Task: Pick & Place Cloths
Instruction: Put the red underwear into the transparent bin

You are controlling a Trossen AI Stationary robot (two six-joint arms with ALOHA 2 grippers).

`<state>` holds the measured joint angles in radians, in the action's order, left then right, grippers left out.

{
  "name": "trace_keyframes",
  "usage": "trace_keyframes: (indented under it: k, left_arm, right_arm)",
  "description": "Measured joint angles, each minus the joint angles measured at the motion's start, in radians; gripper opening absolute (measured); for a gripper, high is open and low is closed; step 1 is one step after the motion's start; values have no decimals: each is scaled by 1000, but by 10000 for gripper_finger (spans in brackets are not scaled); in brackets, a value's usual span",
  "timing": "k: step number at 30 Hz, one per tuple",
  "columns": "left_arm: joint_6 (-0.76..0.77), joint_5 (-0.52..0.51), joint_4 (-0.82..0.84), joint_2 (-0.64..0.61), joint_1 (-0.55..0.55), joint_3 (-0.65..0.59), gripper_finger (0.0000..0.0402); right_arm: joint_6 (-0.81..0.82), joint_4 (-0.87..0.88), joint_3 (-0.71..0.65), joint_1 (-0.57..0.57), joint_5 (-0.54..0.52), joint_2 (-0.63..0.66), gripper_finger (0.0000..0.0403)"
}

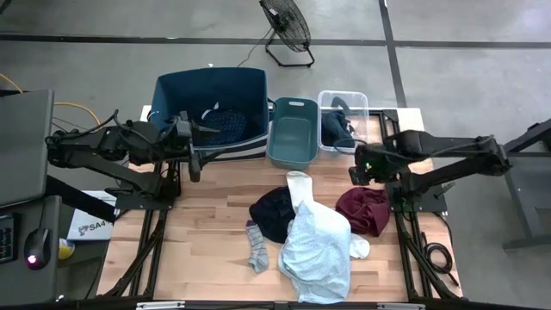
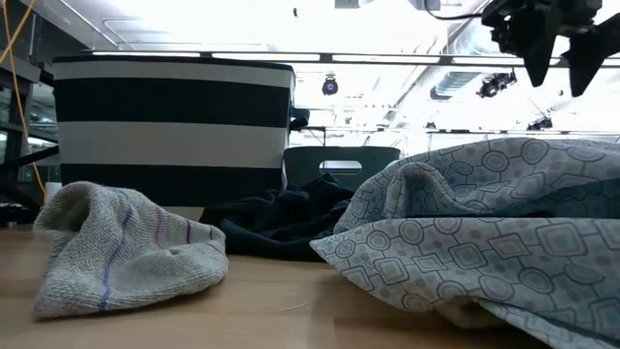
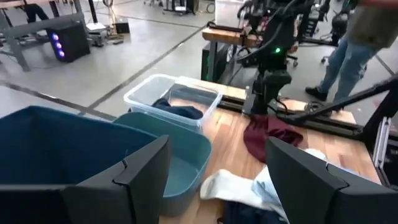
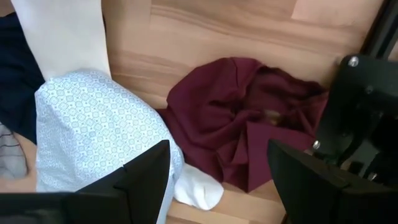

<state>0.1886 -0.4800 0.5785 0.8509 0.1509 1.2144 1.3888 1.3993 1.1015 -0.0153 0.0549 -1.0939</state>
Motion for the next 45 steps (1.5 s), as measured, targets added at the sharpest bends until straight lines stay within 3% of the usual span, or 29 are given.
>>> trace_keyframes:
  k: [8, 21, 31, 39, 45]
  left_arm:
    - [0, 101, 9, -5, 0, -20, 255]
    - [79, 261, -244, -231, 18, -374, 255]
    - [136, 172, -237, -384, 160, -521, 255]
    - [172, 19, -235, -385, 332, -557, 255]
    - [184, -33, -239, -384, 382, -557, 255]
  right_arm:
    - [327, -31, 0, 215, -72, -49, 258]
    - [633, -111, 0, 411, -90, -251, 258]
    - [768, -217, -83, 456, -139, -270, 258]
    - [864, -234, -158, 447, -125, -269, 258]
    - [926, -282, -248, 456, -72, -269, 258]
